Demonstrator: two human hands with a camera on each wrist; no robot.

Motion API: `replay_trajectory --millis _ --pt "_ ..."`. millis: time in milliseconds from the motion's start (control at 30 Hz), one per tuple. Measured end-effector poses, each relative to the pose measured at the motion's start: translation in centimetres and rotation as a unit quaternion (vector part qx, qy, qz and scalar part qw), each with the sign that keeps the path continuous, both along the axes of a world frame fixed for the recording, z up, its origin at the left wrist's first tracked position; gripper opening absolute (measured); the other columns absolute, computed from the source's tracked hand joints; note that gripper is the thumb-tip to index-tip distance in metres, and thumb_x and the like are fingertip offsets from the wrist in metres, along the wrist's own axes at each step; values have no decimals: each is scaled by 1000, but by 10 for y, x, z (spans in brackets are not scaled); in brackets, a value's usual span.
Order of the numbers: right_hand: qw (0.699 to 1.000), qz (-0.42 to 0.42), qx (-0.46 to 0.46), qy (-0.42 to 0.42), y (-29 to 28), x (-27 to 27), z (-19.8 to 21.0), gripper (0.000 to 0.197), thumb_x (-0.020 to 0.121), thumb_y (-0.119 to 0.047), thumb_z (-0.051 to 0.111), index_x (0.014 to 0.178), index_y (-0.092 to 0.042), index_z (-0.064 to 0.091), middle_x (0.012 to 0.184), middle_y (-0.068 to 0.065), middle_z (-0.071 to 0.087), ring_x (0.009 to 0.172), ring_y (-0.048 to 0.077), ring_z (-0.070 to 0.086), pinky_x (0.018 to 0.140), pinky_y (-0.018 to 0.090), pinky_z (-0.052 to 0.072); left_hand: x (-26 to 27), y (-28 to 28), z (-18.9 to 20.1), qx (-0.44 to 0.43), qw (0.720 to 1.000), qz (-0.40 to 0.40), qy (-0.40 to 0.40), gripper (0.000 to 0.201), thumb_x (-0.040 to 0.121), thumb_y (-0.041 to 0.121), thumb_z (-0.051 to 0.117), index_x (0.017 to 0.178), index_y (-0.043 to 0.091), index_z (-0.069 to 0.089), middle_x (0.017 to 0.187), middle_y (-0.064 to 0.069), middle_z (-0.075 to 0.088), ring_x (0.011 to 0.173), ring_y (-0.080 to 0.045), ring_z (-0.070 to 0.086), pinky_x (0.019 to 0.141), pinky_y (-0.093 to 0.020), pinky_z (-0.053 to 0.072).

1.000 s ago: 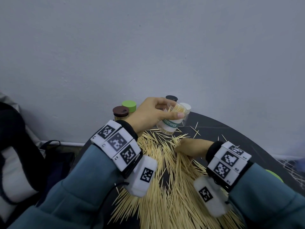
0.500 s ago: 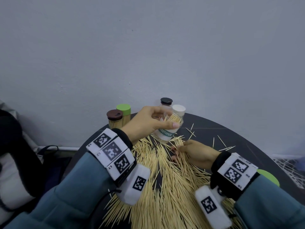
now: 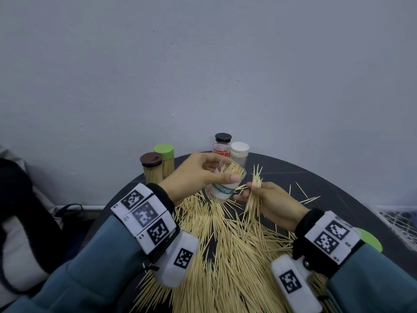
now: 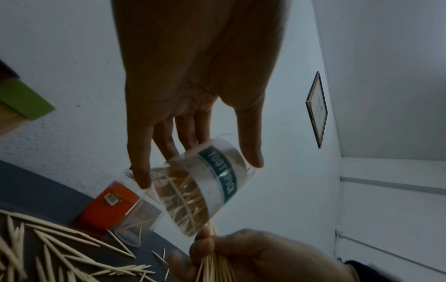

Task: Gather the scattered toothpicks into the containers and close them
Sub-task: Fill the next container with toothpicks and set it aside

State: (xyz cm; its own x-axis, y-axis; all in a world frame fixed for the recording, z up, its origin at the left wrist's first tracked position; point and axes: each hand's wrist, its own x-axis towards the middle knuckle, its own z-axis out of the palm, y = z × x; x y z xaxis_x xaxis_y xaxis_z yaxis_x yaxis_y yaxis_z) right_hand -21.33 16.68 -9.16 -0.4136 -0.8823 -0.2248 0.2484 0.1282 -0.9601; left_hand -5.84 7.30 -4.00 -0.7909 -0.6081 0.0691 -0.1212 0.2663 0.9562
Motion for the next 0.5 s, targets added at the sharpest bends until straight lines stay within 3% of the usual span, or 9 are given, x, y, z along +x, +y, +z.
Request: replay_trajectory --millis 67,133,233,367,500 --pt "999 -8 -34 -37 0 0 3 20 102 -7 26 91 -6 44 69 6 47 74 19 60 63 23 55 0 1 -1 -5 1000 2 -6 44 73 23 77 115 19 66 100 4 70 91 -4 62 75 -16 44" --pt "996 -19 -64 -57 0 1 6 22 102 -6 25 88 -8 42 65 5 41 64 16 52 69 27 49 -1 2 -2 -9 1000 -3 -11 43 74 25 77 115 21 65 101 4 70 91 -4 62 72 -14 43" --pt "991 -45 -102 -73 -1 2 14 23 102 -5 25 87 -9 41 64 2 36 58 13 40 63 25 40 0 3 -1 -7 1000 -14 -9 44 72 25 76 114 22 64 96 4 71 84 0 64 66 -9 45" --pt "980 -75 -165 -79 -1 -3 33 23 102 -6 24 87 -11 41 65 -1 35 54 9 36 55 20 34 1 5 -1 -12 1000 -21 -12 57 62 38 74 116 23 63 101 2 71 92 -8 65 78 -19 48" --pt "959 -101 -251 -80 3 -8 60 22 102 -7 24 88 -13 40 62 -3 35 44 4 38 45 15 37 0 7 -2 -25 999 -24 -15 57 60 40 73 115 26 63 106 3 68 99 -7 64 84 -20 48"
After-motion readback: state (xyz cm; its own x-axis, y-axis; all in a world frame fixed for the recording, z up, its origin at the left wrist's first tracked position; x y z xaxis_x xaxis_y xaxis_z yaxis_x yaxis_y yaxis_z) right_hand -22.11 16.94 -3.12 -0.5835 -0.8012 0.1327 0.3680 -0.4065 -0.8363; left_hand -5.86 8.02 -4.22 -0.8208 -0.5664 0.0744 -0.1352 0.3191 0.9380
